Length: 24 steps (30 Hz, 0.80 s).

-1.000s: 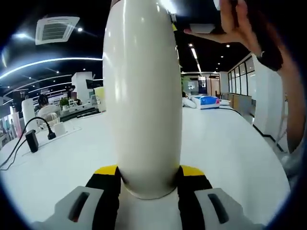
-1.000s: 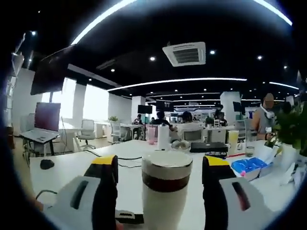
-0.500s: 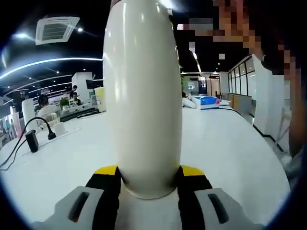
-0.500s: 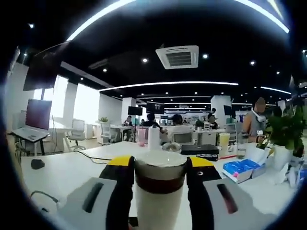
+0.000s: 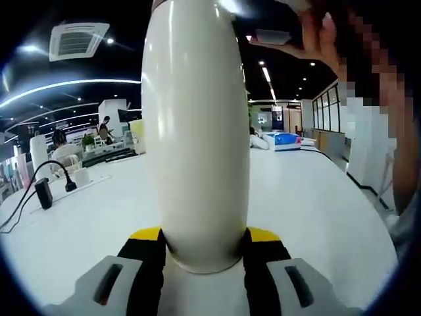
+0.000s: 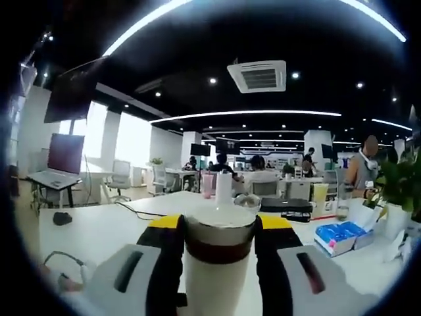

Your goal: Grasp the water cup twist off the cup lid place the cup lid on the table

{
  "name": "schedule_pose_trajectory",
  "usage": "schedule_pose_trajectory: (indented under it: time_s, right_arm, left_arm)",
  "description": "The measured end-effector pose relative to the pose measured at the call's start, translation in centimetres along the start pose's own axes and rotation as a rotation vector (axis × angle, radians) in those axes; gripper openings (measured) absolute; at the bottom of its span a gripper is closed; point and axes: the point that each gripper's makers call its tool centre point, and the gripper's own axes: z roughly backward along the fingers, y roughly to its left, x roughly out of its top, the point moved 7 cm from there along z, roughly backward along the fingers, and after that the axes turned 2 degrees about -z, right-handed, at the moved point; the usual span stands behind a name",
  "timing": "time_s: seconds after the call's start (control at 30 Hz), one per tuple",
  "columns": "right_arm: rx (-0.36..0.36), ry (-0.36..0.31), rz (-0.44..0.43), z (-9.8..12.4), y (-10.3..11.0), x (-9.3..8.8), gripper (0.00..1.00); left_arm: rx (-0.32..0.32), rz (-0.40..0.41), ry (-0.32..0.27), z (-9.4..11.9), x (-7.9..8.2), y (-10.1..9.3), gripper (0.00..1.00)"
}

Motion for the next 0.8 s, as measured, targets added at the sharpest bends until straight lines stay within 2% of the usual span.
schedule_pose_trajectory:
  time_s: [0.2, 0.67, 0.8]
  right_arm:
    - [0.073, -0.019, -0.033, 0.0, -0.4, -0.2, 0.44]
    - [0.207, -0.012, -0.021, -0.2, -1.1, -0.3, 0.44]
    - [0.297, 0.000, -0.015, -0.5, -1.3, -0.2, 0.44]
  left_arm:
    - [0.000, 0.000, -0.002, 0.0, 0.0, 0.1, 0.48]
    - [0.005, -0.001, -0.001, -0.1, -0.2, 0.2, 0.48]
    - [0.007, -0.001, -0.001, -0.1, -0.2, 0.2, 0.48]
